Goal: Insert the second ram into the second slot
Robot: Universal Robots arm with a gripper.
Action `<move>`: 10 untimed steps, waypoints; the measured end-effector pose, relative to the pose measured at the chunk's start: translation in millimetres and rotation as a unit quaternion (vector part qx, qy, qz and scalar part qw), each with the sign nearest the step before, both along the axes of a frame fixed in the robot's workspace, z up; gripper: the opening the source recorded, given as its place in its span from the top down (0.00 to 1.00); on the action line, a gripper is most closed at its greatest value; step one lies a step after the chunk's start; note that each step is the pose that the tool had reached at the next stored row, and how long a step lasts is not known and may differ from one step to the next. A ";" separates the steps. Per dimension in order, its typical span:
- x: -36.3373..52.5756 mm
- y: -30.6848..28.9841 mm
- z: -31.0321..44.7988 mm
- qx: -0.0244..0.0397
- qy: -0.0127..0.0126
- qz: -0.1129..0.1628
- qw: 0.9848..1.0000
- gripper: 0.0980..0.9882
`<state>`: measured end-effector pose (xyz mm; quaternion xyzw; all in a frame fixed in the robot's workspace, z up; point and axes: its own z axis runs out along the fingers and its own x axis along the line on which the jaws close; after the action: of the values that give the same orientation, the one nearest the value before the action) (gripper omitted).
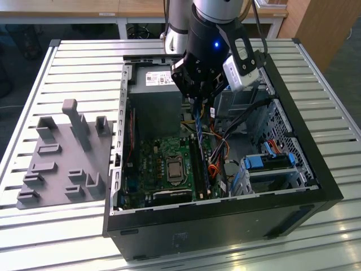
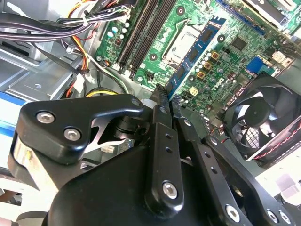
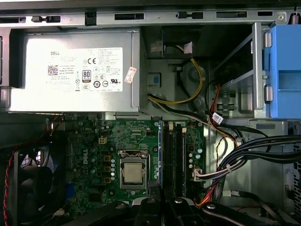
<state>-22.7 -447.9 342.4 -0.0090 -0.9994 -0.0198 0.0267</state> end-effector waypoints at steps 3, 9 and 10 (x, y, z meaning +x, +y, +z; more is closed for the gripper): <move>0.0 0.0 -0.9 0.000 0.000 0.000 1.000 0.96; 0.0 -0.1 -3.9 0.000 0.000 0.000 1.000 0.96; 0.0 -0.1 -4.3 0.000 0.000 0.000 1.000 0.96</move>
<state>-22.7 -448.1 338.0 -0.0090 -0.9994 -0.0198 0.0267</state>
